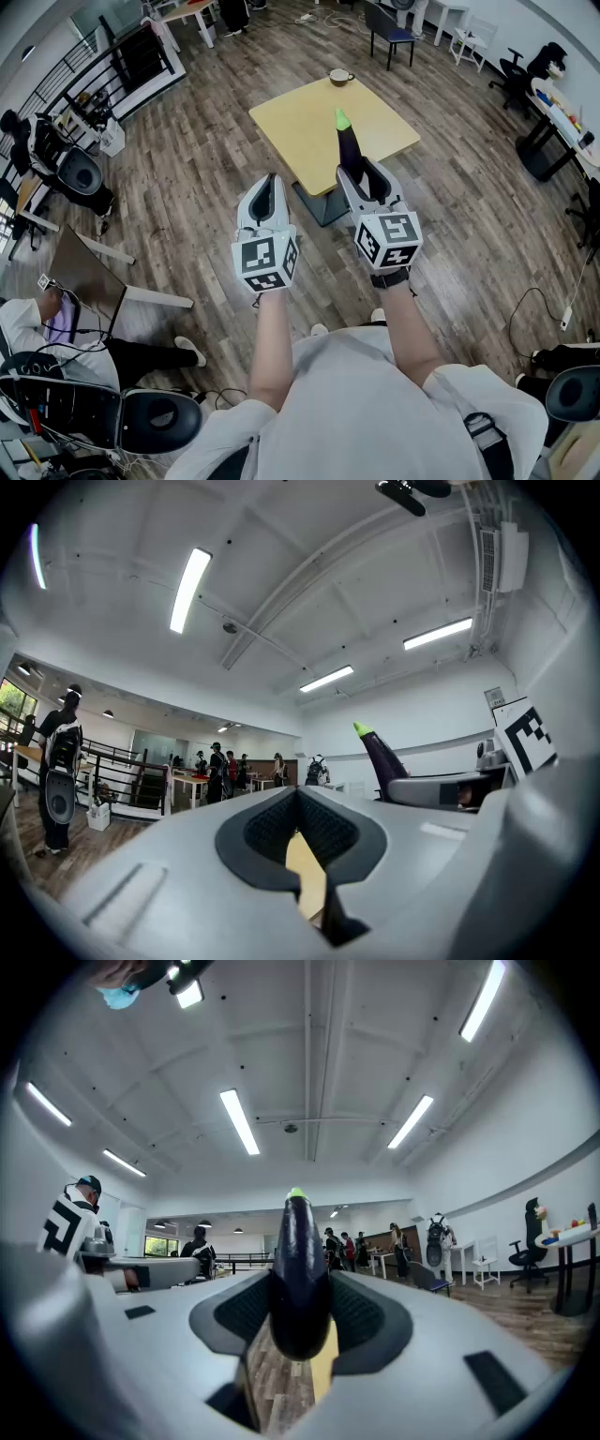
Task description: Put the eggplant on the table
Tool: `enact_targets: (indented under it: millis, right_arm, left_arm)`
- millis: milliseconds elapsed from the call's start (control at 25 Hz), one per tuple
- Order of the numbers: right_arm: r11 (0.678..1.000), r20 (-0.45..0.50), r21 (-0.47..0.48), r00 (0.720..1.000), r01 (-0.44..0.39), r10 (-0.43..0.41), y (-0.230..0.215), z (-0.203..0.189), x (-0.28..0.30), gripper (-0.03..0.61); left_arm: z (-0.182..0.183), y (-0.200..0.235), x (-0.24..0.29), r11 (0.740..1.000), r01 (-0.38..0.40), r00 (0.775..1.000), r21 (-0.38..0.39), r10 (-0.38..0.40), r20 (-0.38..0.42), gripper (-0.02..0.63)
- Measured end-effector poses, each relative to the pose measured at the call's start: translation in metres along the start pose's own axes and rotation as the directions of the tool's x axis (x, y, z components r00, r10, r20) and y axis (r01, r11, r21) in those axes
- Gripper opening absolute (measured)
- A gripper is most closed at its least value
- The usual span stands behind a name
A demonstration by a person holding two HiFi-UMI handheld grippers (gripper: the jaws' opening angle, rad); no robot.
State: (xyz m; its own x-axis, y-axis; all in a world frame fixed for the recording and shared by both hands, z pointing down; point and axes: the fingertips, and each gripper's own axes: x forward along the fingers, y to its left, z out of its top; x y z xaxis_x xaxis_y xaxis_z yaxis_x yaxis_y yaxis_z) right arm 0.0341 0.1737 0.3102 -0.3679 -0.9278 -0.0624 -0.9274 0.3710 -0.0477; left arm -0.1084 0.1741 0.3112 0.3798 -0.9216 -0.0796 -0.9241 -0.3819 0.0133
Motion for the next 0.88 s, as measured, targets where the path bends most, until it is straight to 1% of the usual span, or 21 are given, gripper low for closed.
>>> enact_targets:
  millis: [200,320,640,760,880]
  right_arm:
    - [1.0,-0.017,-0.031,1.0,-0.001,0.001,0.033,-0.014,-0.006,0.201]
    - [0.999,-0.036,-0.049,0.999,-0.004,0.003,0.043,-0.023,-0.011,0.201]
    - [0.999,-0.068,-0.047,0.998,0.01,-0.013,0.036,-0.029,0.006,0.201]
    - [1.0,-0.083,-0.02,0.996,0.019,-0.02,0.03,-0.035,0.03,0.201]
    - [1.0,-0.079,0.017,0.997,0.02,-0.019,0.023,-0.039,0.065,0.201]
  left_arm:
    - [-0.015,0.014,-0.024,1.0,0.004,1.0,-0.012,-0.004,-0.012,0.009]
    - [-0.026,0.015,-0.032,1.0,0.015,1.0,-0.025,-0.015,-0.019,0.009]
    - [-0.033,0.027,-0.018,0.999,0.014,1.0,-0.037,-0.015,-0.027,0.009]
    - [-0.036,0.041,-0.002,0.999,0.005,0.999,-0.038,-0.007,-0.032,0.009]
    - [-0.037,0.062,0.022,0.999,-0.011,0.999,-0.03,0.01,-0.034,0.009]
